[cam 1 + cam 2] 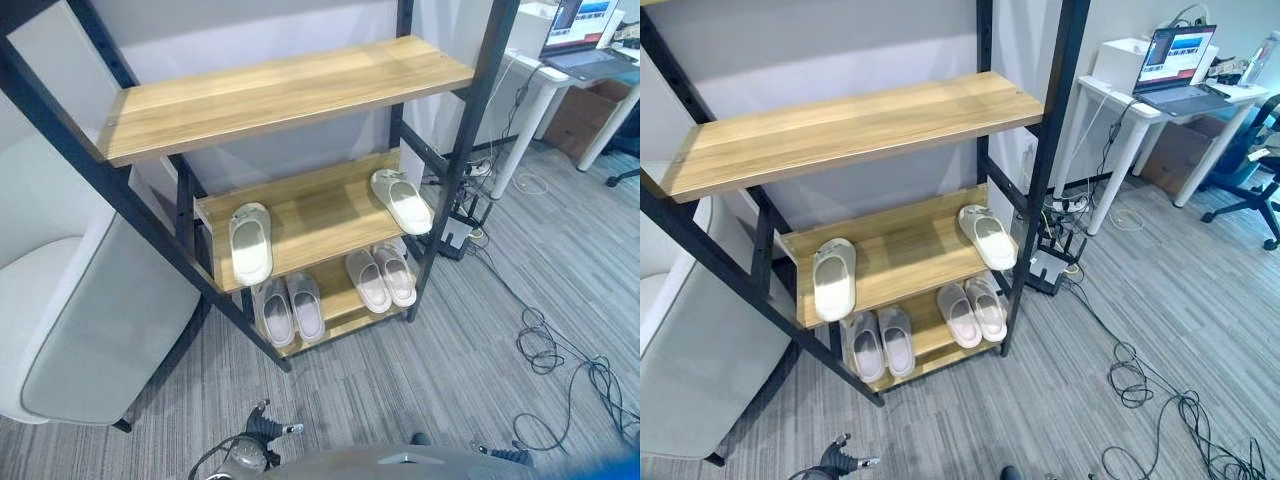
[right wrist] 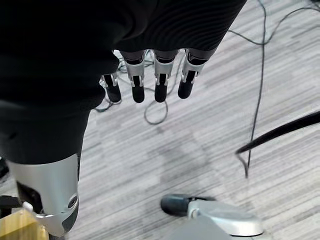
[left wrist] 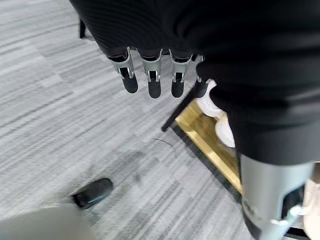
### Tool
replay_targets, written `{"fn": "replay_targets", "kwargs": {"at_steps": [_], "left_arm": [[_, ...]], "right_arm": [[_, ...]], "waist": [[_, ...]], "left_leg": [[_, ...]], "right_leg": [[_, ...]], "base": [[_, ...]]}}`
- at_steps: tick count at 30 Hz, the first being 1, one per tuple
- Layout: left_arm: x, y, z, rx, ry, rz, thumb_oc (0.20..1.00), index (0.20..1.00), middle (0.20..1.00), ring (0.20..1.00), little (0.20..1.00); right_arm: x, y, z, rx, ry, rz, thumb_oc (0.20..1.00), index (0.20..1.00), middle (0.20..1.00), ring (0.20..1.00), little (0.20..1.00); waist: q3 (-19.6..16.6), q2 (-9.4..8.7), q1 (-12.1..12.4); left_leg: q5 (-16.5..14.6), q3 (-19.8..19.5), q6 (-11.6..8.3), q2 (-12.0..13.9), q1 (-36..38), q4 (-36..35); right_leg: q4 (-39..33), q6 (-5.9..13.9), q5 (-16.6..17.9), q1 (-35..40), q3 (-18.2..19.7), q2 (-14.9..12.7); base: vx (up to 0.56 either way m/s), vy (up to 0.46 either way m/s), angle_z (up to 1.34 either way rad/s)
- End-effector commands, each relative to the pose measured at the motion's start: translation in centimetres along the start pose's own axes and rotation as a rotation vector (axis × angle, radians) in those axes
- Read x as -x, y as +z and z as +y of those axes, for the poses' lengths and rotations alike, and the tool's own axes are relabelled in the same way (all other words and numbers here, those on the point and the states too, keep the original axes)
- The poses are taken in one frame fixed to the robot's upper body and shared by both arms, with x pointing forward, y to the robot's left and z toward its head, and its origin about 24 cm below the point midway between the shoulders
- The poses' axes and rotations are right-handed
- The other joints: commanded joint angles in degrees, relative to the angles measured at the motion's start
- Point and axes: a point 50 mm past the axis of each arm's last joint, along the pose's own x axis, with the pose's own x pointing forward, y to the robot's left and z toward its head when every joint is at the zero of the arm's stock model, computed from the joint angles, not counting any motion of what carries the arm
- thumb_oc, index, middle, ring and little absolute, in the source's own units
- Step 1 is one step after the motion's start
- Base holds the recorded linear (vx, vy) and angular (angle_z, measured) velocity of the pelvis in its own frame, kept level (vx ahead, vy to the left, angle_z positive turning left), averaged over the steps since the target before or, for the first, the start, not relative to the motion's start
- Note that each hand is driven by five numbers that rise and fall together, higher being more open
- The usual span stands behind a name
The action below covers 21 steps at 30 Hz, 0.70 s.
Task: Arrange the slippers neatly on the shoe rack.
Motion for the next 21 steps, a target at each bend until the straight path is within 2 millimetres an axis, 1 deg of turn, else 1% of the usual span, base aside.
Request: {"fn": "replay_targets", "kwargs": {"at_steps": [1,2,3,4,6,7,8,10,11,12,13,15,17,21], "left_arm": [[-0.7,2.1,0.7,-0.023,0.019,-0.048,1.000,1.000,1.000,1.000,1.000],[-0.9,3.1,0.9,-0.030,0.020,-0.088,1.000,1.000,1.000,1.000,1.000],[-0.9,3.1,0.9,-0.030,0.020,-0.088,1.000,1.000,1.000,1.000,1.000],[-1.0,6.8,1.2,-0.088,-0.001,-0.250,1.000,1.000,1.000,1.000,1.000],[-0.2,9.9,1.0,-0.131,-0.054,-0.421,1.000,1.000,1.000,1.000,1.000],[1.0,12.1,1.1,-0.125,-0.099,-0.564,1.000,1.000,1.000,1.000,1.000],[1.9,13.2,1.2,-0.115,-0.129,-0.639,1.000,1.000,1.000,1.000,1.000],[3.3,14.4,1.4,-0.117,-0.187,-0.738,1.000,1.000,1.000,1.000,1.000],[4.6,15.8,1.6,-0.128,-0.229,-0.830,1.000,1.000,1.000,1.000,1.000],[5.2,16.4,1.7,-0.133,-0.243,-0.870,1.000,1.000,1.000,1.000,1.000],[7.8,19.6,2.2,-0.184,-0.269,-1.057,1.000,1.000,1.000,1.000,1.000],[8.6,20.8,2.2,-0.227,-0.259,-1.122,1.000,1.000,1.000,1.000,1.000],[9.7,23.0,2.1,-0.292,-0.205,-1.219,1.000,1.000,1.000,1.000,1.000],[10.0,25.0,2.4,-0.296,-0.111,-1.268,1.000,1.000,1.000,1.000,1.000]], "right_arm": [[-1.5,3.1,-4.1,-0.074,-0.141,-0.038,1.000,1.000,1.000,1.000,1.000],[-1.6,3.3,-4.7,-0.073,-0.152,-0.064,1.000,1.000,1.000,1.000,1.000],[-1.6,3.3,-4.7,-0.073,-0.152,-0.064,1.000,1.000,1.000,1.000,1.000],[-1.5,3.7,-4.2,-0.088,-0.110,-0.091,1.000,1.000,1.000,1.000,1.000],[-1.4,4.0,-3.9,-0.069,-0.090,-0.120,1.000,1.000,1.000,1.000,1.000],[-1.3,4.1,-3.8,-0.057,-0.074,-0.138,1.000,1.000,1.000,1.000,1.000],[-1.3,4.1,-3.7,-0.045,-0.065,-0.148,1.000,1.000,1.000,1.000,1.000],[-1.2,4.1,-3.5,-0.018,-0.051,-0.155,1.000,1.000,1.000,1.000,1.000],[-1.2,4.2,-3.3,-0.001,-0.040,-0.162,1.000,1.000,1.000,1.000,1.000],[-1.2,4.4,-3.2,0.009,-0.035,-0.166,1.000,1.000,1.000,1.000,1.000],[-1.2,4.8,-2.8,0.044,-0.022,-0.175,1.000,1.000,1.000,1.000,1.000],[-1.1,5.0,-2.4,0.060,-0.016,-0.181,1.000,1.000,1.000,1.000,1.000],[-1.0,5.3,-1.8,0.090,-0.002,-0.183,1.000,1.000,1.000,1.000,1.000],[-0.9,5.3,-1.0,0.108,0.012,-0.182,1.000,1.000,1.000,1.000,1.000]], "waist": [[1.19,-0.66,0.15],[1.38,-0.77,0.60],[1.41,-0.77,0.59],[2.16,-1.02,0.82],[2.69,-0.91,0.84],[2.94,-0.75,0.99],[2.97,-0.70,1.03],[2.98,-0.70,1.16],[2.94,-0.62,1.26],[2.91,-0.64,1.36],[2.71,-0.71,1.59],[2.62,-0.71,1.57],[2.38,-0.71,1.32],[2.15,-0.71,1.03]], "left_leg": [[0.32,2.56,-1.99,2.05,-3.68,0.46],[0.34,2.25,-1.97,2.08,-3.66,0.46],[0.34,2.24,-1.97,2.08,-3.64,0.46],[0.48,1.48,-1.80,1.99,-3.90,0.46],[0.67,1.05,-1.65,1.89,-4.33,0.46],[0.73,0.91,-1.55,1.87,-4.62,0.46],[0.74,0.85,-1.51,1.89,-4.80,0.46],[0.66,0.73,-1.37,1.82,-4.95,0.46],[0.56,0.72,-1.28,1.76,-4.92,0.46],[0.47,0.70,-1.24,1.72,-4.86,0.46],[0.26,0.47,-1.21,1.52,-4.89,0.46],[0.11,0.38,-1.22,1.29,-4.90,0.46],[-0.05,0.50,-1.39,1.14,-5.19,0.46],[-0.05,0.69,-1.43,0.95,-5.66,0.46]], "right_leg": [[1.25,4.15,-3.27,1.89,-3.34,-2.59],[1.26,4.05,-3.39,2.11,-3.46,-2.51],[1.26,4.05,-3.40,2.14,-3.48,-2.51],[1.58,4.02,-3.62,2.05,-3.57,-2.36],[2.06,4.05,-3.69,1.62,-3.61,-2.31],[2.29,4.10,-3.75,1.34,-3.73,-2.30],[2.37,4.13,-3.77,1.22,-3.74,-2.31],[2.31,4.19,-3.75,1.07,-3.75,-2.31],[2.04,4.27,-3.68,1.12,-3.77,-2.38],[1.90,4.34,-3.63,1.17,-3.79,-2.39],[1.57,4.43,-3.66,1.41,-3.95,-2.41],[1.30,4.45,-3.59,1.57,-4.07,-2.45],[0.69,4.59,-3.45,1.47,-4.32,-2.52],[0.62,4.69,-3.45,0.86,-4.08,-2.54]], "base": [[0.03,-0.035,0.00],[0.03,-0.035,0.02],[0.00,-0.041,0.21],[-0.01,-0.024,0.21],[-0.02,-0.006,0.15],[-0.01,0.008,0.12],[0.00,0.006,0.12],[0.03,0.001,0.08],[0.05,0.002,0.01],[0.11,-0.014,-0.02],[0.10,-0.015,-0.01],[0.08,-0.013,0.01],[0.05,-0.015,0.00],[0.02,-0.007,0.00]]}}
